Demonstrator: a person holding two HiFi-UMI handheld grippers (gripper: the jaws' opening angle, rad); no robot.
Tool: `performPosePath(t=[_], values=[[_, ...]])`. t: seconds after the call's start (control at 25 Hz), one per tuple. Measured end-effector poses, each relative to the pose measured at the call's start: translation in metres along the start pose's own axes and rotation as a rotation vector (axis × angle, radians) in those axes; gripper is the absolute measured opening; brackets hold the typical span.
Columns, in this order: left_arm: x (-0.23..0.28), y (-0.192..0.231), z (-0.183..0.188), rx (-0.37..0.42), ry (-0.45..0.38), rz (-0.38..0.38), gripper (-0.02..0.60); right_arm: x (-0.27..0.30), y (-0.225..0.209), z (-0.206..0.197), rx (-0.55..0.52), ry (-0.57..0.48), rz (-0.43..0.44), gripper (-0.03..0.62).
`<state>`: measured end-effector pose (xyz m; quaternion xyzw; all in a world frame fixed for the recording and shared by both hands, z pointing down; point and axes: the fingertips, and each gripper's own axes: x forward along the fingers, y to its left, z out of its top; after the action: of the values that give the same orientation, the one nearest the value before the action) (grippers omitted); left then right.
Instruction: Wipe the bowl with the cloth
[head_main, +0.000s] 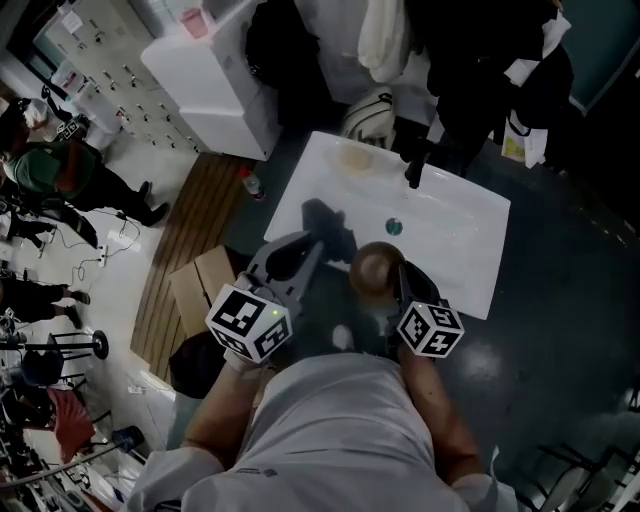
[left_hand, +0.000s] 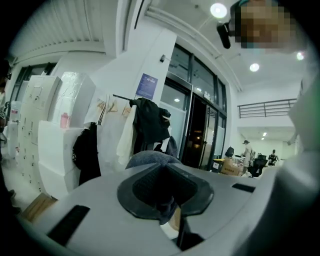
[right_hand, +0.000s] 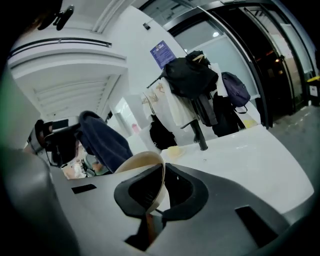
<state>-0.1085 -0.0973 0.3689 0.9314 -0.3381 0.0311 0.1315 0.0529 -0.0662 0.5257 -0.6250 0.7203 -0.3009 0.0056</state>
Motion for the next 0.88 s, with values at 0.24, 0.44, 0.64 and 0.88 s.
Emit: performPosePath(t=[0.24, 0.44, 0.64, 0.88], values=[[0.004, -0.029, 0.036, 0.011, -0.046, -0.099, 0.040, 0.009, 0.000, -0.012, 0.106, 0.028, 0.006, 0.032], [0.025, -0.041, 0.007, 0.055, 0.082, -0.132, 0.040, 0.016, 0.004, -0.004, 0.182, 0.033, 0.042, 0.032], [0.041, -0.051, -0.049, 0.109, 0.268, -0.151, 0.040, 0.017, 0.008, 0.010, 0.173, 0.012, 0.071, 0.032], [0.062, -0.048, -0.078, 0.119, 0.364, -0.135, 0.041, 0.024, 0.009, 0.034, 0.137, 0.011, 0.098, 0.032]])
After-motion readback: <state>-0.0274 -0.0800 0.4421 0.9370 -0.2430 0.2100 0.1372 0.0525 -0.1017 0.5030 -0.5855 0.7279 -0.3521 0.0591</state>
